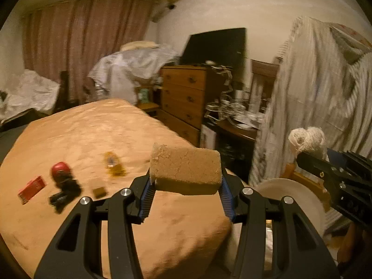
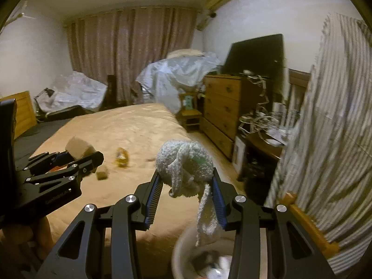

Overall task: Collect trash
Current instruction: 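Lift the sponge and white towel and carry both over the bucket, then open the right tool to drop the towel while the left tool keeps the sponge, then move both tools back over the trash on the bed, then grasp the plaid cloth with the left tool while the right tool grasps a beige sponge, then lift the plaid cloth and sponge and carry both to the bucket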

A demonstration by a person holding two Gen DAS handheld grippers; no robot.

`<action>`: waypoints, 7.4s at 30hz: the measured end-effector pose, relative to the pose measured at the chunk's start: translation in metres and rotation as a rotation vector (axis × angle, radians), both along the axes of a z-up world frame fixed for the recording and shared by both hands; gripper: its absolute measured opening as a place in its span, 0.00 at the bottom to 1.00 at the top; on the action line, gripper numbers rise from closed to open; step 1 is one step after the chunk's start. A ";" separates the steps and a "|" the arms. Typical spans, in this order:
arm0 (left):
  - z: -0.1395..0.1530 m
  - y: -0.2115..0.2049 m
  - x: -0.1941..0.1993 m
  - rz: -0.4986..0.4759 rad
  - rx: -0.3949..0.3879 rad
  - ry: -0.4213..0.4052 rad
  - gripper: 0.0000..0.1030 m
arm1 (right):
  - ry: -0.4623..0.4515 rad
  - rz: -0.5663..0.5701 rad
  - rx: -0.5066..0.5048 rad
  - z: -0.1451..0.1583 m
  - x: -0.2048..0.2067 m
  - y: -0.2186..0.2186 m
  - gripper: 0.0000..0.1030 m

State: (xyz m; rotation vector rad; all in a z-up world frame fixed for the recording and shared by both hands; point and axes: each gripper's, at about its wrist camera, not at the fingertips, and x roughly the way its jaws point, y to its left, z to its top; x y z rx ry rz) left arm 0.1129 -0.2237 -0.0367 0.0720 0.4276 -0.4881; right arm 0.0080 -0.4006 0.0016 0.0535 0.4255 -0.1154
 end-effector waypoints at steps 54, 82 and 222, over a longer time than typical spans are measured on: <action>-0.092 -0.175 0.027 -0.415 0.439 0.364 0.70 | 0.651 0.025 0.243 -0.094 0.049 -0.176 0.51; -0.098 0.006 0.045 -0.149 0.284 0.327 0.70 | 0.058 0.172 -0.005 -0.045 0.033 0.029 0.93; -0.018 -0.058 -0.011 -0.115 0.100 0.032 0.27 | 0.074 -0.026 0.011 -0.015 -0.023 -0.051 0.43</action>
